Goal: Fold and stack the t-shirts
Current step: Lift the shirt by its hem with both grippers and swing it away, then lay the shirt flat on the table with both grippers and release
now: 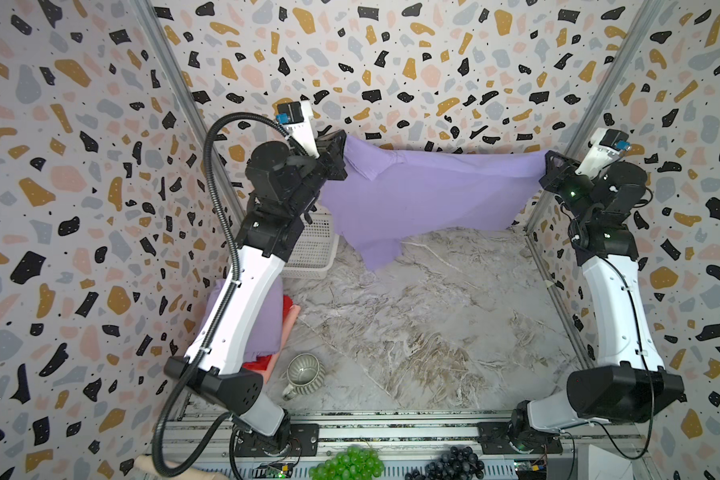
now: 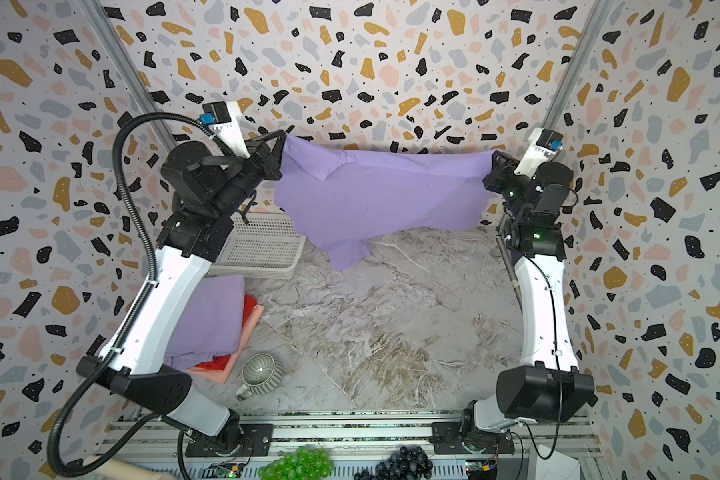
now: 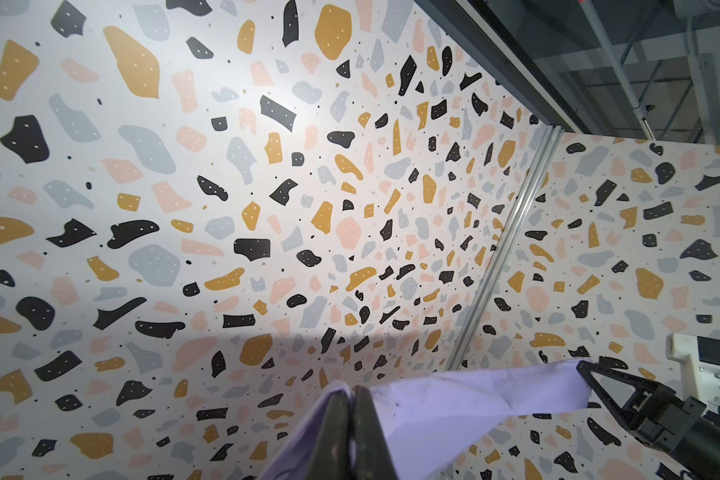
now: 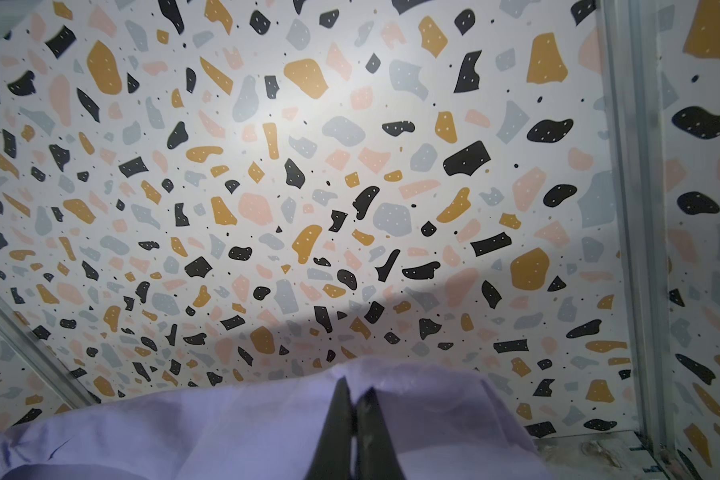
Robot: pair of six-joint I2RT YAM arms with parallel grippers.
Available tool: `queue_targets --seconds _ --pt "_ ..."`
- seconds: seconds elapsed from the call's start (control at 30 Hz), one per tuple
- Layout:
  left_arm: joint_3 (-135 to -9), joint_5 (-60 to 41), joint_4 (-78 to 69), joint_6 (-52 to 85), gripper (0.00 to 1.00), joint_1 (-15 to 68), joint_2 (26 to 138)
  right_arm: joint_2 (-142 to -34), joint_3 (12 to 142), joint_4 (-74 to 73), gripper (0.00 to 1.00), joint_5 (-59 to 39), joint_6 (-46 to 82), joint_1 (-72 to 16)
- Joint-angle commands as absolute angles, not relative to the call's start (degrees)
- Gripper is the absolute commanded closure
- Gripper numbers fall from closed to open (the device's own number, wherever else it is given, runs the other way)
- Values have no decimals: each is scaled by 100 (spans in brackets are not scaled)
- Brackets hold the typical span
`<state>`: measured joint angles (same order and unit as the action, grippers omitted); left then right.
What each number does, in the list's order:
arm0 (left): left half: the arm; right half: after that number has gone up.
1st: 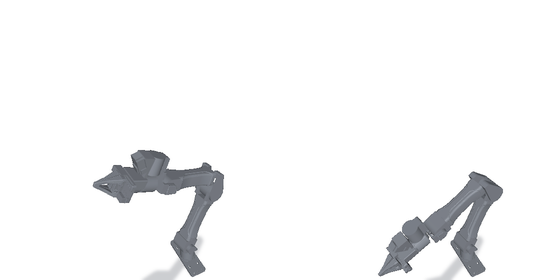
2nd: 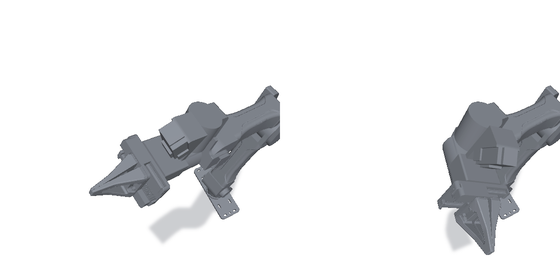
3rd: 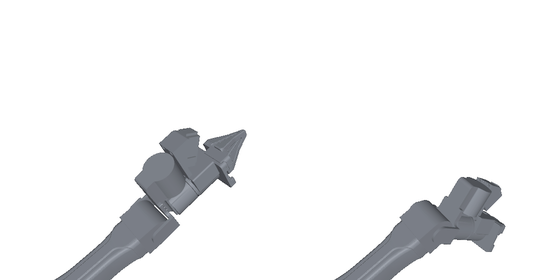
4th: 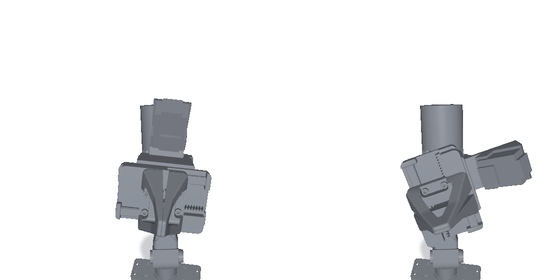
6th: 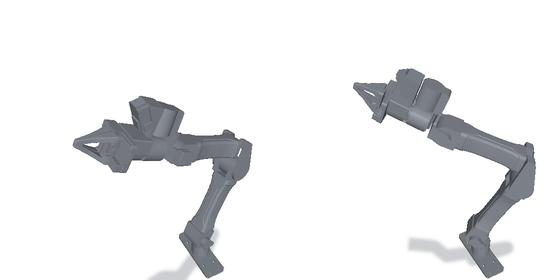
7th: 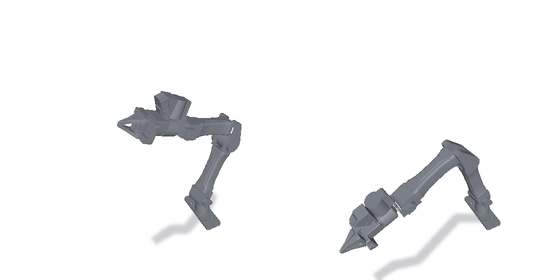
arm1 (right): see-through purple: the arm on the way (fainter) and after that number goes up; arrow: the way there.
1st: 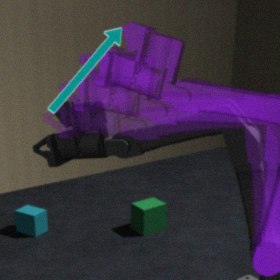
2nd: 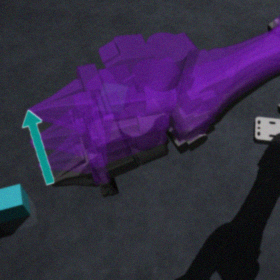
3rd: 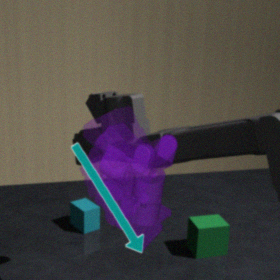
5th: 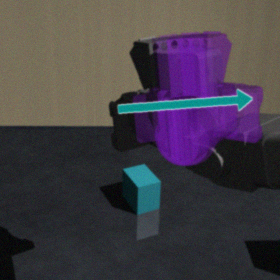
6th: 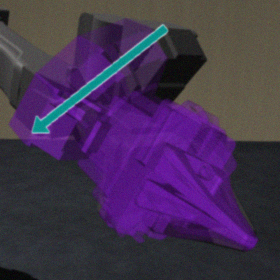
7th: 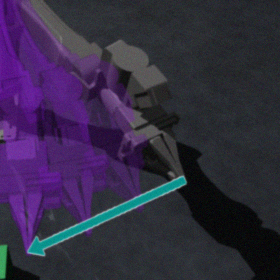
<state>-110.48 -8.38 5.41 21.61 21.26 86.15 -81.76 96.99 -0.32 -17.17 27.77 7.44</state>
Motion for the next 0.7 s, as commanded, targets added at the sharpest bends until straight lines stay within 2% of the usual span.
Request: queue_targets --seconds 0.0,0.23,0.4,0.47,0.5,0.53,0.57,0.6,0.67 --pt "-10040 -740 346 2102 100 2135 7896 -7634 8923 91 100 -1657 2675 819" --pt "-6965 -912 1171 3041 100 2203 6330 -6609 6291 946 100 -1291 2376 987" --pt "-4982 -825 1727 4163 100 2897 5271 -6332 5278 1884 100 -1131 2257 993" --pt "-4554 -1114 1723 4536 99 3058 5076 -6471 5233 2539 85 -838 2199 993" --pt "-4440 -1301 1689 4661 90 3142 5017 -6528 5238 2793 78 -648 2160 994" --pt "-4413 -1403 1681 4704 80 3223 4982 -6535 5223 2919 65 -508 2153 998" --pt "-4446 -1489 1694 4694 65 3284 4962 -6501 5221 2947 50 -425 2136 1017" --pt "-4575 -1532 1821 4579 55 3289 4989 -6444 5237 2907 44 -418 2126 1051" --pt "-4933 -1541 2045 4282 45 3287 5150 -6368 5342 2743 41 -471 2127 1063"
